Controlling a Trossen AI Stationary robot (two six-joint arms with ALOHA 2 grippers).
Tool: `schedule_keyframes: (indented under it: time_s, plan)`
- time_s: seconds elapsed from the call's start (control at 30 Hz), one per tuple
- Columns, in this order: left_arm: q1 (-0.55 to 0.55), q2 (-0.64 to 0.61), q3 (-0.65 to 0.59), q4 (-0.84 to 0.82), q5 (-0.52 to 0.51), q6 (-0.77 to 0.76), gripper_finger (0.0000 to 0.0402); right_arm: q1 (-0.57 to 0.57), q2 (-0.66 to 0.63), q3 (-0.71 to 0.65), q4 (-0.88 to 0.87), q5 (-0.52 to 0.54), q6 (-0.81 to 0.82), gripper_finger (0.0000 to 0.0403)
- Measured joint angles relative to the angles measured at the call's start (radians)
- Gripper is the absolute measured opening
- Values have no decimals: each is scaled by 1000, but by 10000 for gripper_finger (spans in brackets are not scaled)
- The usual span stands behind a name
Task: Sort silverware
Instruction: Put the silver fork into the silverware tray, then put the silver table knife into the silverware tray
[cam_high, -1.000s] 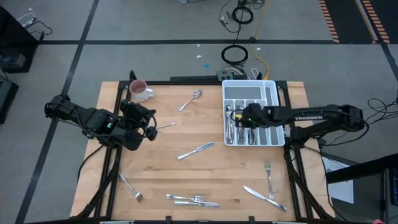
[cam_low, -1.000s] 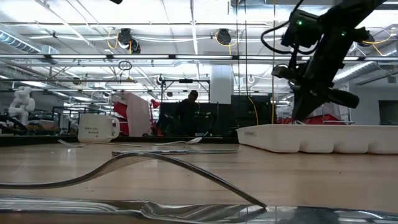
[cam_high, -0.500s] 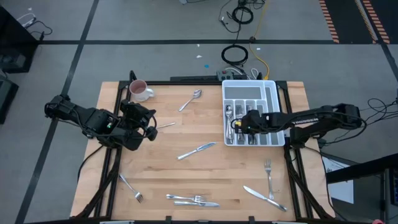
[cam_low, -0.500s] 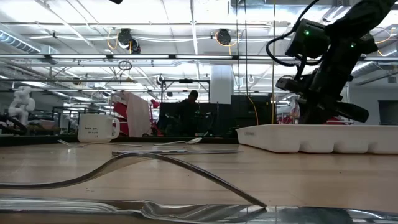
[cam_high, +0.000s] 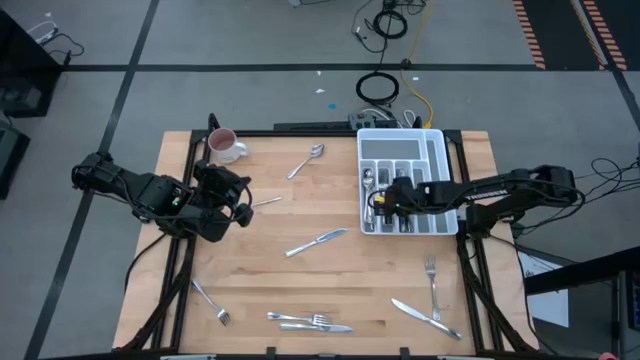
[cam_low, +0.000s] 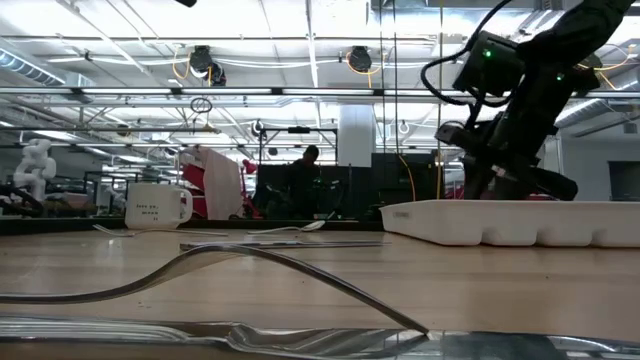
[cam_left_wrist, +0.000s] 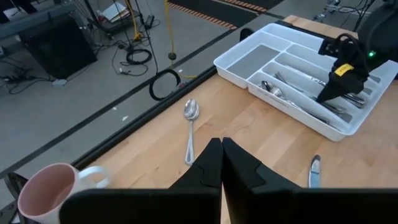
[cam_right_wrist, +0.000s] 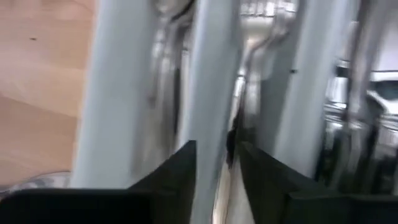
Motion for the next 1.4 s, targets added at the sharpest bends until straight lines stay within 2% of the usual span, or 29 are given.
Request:
schedule_keyframes:
  time_s: [0.13,0.23,0.43,0.53,0.63,0.8,0.87,0.97,1.03,1.17,1.27,1.4]
  plan:
    - [0,0,0,-1,13,0,14,0,-14,26,19,-26,-28,163]
    - [0,0,0,-2,17,0,15,-2,-46,72,15,-36,-61,180]
    - [0,0,0,-5,18,-1,17,-51,-106,193,-35,-21,-144,182]
    - [0,0,0,-5,17,-8,17,-132,-87,284,-34,-27,-287,179]
    - [0,0,0,-5,16,-44,17,-238,-7,413,-34,-59,-456,177]
    - [0,0,0,-5,18,-67,17,-402,248,706,-122,-228,-682,170]
    - [-1,0,0,-5,23,-91,17,-450,367,829,-194,-313,-749,168]
    - [-15,0,0,-5,46,-106,18,-488,508,976,-326,-528,-813,167]
    - [-31,0,0,-5,82,-99,18,-469,558,1024,-421,-635,-886,167]
    - [-76,6,0,-5,146,-53,18,-320,609,1006,-628,-641,-1043,167]
    - [-108,5,0,-5,128,-54,18,-147,630,987,-665,-537,-1160,167]
    - [-122,6,0,-3,89,-54,18,59,677,981,-553,-353,-1299,167]
